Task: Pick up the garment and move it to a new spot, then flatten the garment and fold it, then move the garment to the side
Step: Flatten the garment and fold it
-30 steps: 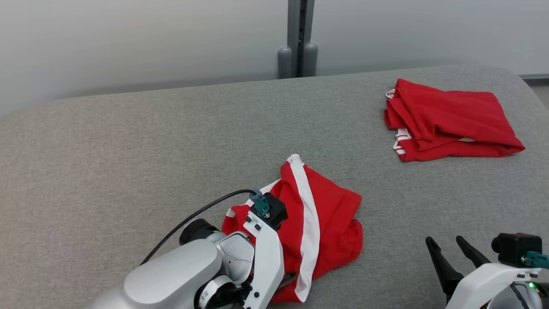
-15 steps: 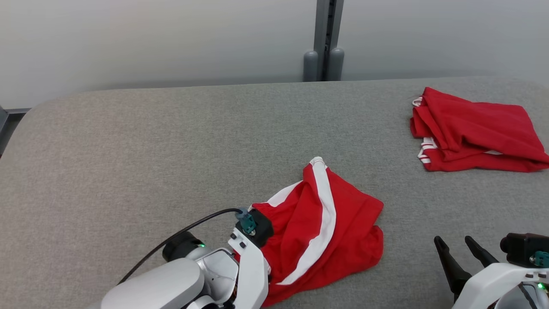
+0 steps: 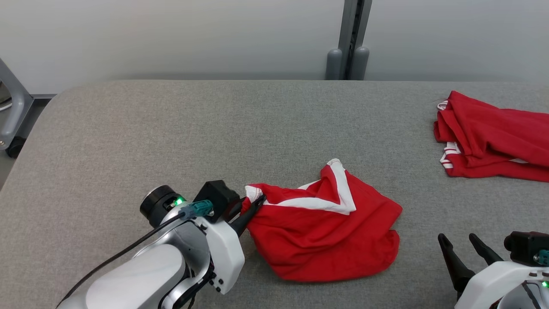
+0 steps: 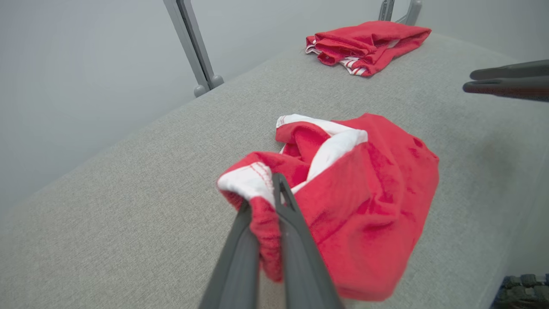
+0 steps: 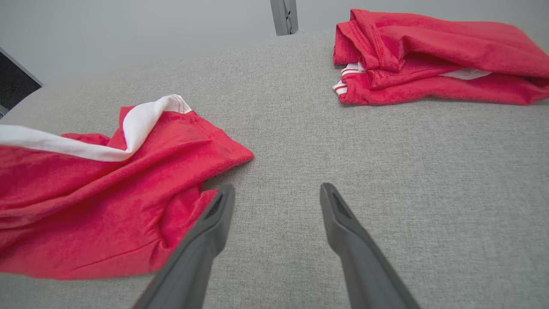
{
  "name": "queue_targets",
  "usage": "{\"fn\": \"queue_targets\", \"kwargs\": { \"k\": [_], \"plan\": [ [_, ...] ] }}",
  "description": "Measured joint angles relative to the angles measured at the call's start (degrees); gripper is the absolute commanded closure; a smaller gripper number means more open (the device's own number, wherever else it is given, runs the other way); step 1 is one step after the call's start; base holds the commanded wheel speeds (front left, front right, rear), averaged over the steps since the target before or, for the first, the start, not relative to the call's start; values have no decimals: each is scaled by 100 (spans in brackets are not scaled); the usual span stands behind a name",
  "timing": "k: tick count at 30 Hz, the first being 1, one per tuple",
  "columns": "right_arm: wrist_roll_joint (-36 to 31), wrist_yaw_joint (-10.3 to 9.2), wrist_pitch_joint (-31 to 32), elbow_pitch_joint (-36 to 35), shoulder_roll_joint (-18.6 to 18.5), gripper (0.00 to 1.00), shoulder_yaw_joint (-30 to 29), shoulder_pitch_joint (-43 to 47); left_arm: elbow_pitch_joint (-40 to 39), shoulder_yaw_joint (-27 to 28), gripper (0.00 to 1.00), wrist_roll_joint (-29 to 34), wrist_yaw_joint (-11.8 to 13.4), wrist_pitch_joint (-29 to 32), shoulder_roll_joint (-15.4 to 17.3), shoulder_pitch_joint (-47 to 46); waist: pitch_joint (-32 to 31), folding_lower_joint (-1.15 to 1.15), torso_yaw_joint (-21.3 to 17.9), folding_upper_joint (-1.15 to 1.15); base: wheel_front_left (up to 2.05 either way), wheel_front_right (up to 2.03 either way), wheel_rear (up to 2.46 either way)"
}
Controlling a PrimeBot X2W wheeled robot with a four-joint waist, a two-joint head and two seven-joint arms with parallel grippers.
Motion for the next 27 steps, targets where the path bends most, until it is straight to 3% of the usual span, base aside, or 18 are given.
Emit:
{"fn": "queue_targets", "kwargs": {
  "k": [5,12,18,19,20,21,27],
  "plan": [
    [-35,0,-45,16,26,0,-18,-23,133,85,100,-35,-11,-548,119,391,29,0,0,0,0,0,0],
    [-65,0,-64,71,46,0,-89,-16,337,315,100,-322,259,-1062,412,1078,4,0,33,0,0,0,0],
    [-82,0,-45,90,46,0,-69,-18,548,263,96,-478,278,-1350,297,1545,-63,0,42,0,0,0,0],
    [-82,0,-45,83,44,0,-74,-18,571,277,76,-528,290,-1403,255,1612,-71,0,44,0,0,0,0],
    [-82,0,-44,79,42,0,-77,-15,615,281,47,-559,318,-1436,216,1666,-77,0,46,0,0,0,0],
    [-83,0,-44,73,38,0,-92,-14,650,296,0,-594,325,-1461,189,1725,-81,0,51,0,0,0,0],
    [-152,0,-53,18,41,0,-281,-24,634,571,0,-812,378,-1674,177,1792,-97,0,151,0,0,0,0]
  ]
}}
